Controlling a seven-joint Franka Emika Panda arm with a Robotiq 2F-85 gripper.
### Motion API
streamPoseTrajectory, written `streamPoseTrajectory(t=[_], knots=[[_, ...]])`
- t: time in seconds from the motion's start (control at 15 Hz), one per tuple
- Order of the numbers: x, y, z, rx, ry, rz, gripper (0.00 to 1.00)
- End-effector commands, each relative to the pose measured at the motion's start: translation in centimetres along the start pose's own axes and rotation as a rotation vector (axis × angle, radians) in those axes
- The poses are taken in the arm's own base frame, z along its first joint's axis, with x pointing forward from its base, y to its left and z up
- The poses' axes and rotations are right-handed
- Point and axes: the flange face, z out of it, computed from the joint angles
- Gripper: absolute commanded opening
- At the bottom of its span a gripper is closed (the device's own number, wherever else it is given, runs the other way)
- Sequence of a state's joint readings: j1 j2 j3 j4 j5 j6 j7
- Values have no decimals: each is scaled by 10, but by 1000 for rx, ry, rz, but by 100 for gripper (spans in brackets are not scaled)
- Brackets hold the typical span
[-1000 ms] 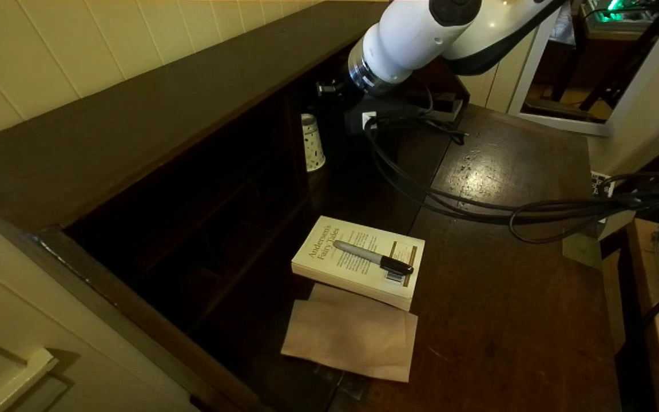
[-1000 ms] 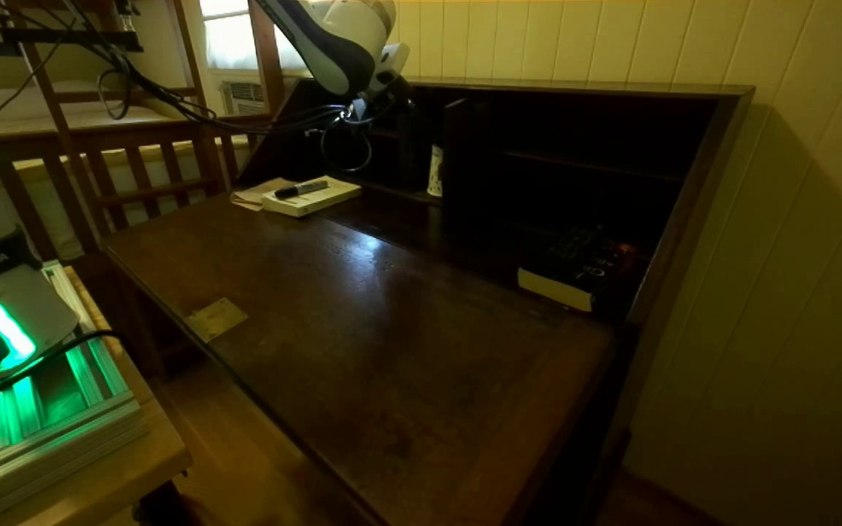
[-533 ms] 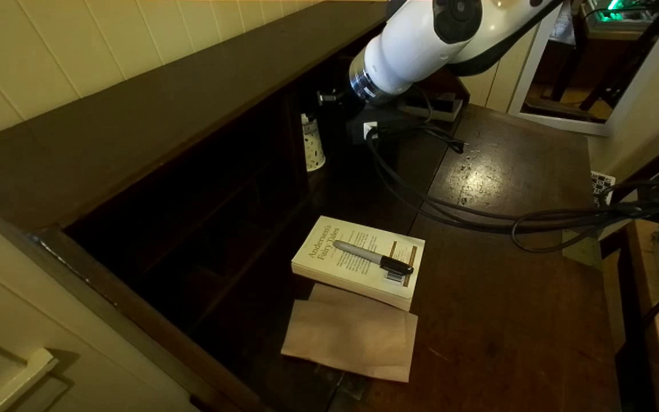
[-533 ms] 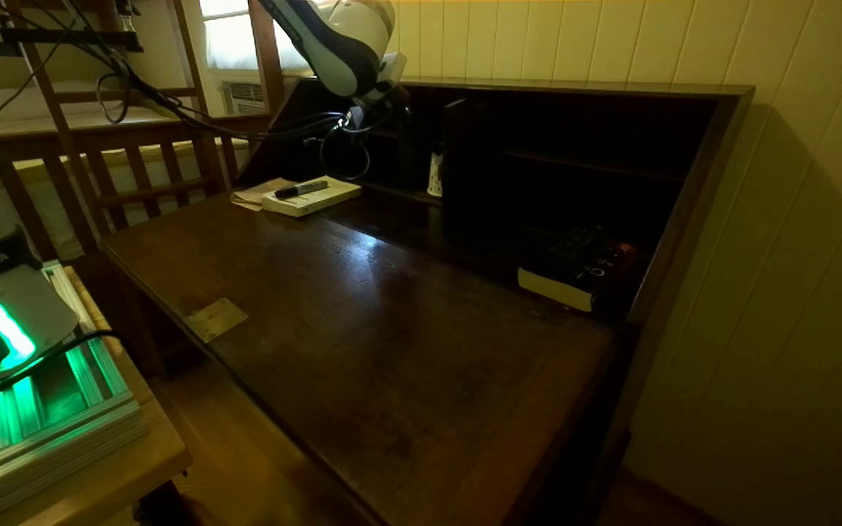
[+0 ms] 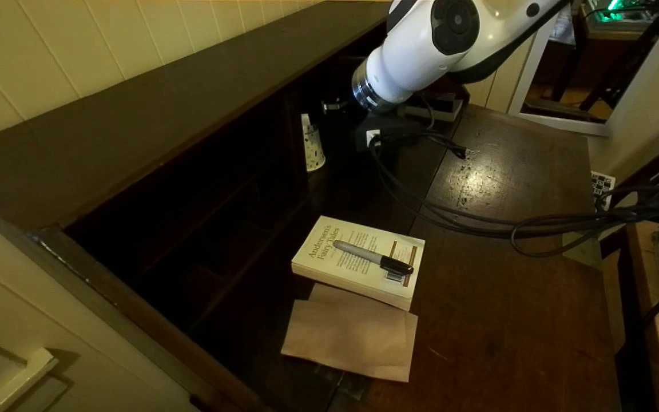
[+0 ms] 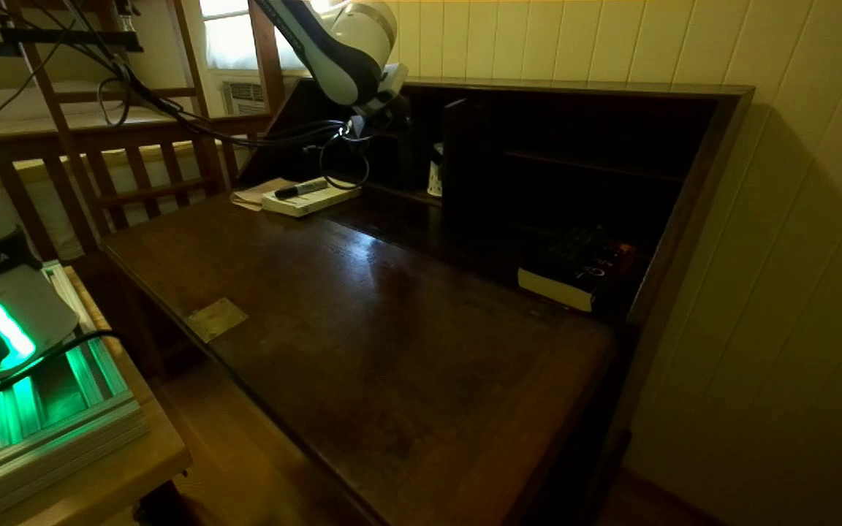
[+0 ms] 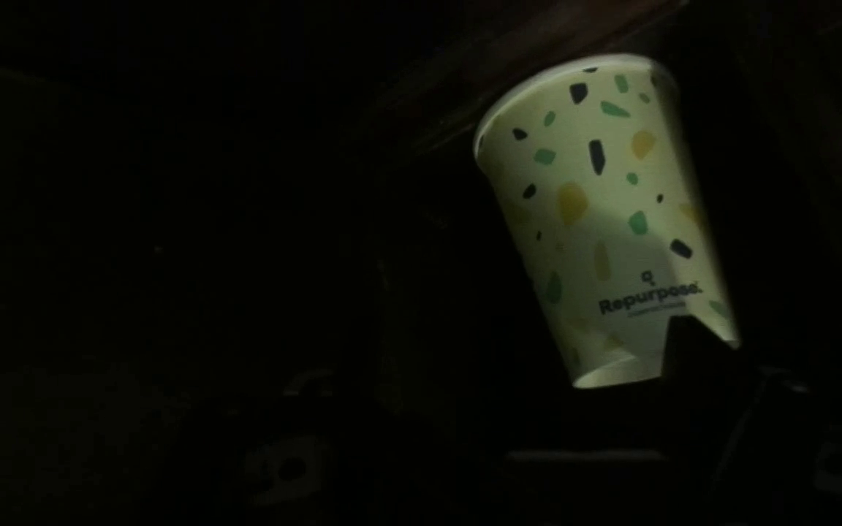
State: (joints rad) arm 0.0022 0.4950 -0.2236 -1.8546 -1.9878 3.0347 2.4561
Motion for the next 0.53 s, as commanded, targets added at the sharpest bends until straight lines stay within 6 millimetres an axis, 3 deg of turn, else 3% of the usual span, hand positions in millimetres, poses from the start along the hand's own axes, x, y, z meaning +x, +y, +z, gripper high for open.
streamPoseTrajectory(t=[0.0, 0.47], knots=[[3, 1, -3, 10, -3, 1, 100], [20, -4, -12, 22, 35, 9, 100]])
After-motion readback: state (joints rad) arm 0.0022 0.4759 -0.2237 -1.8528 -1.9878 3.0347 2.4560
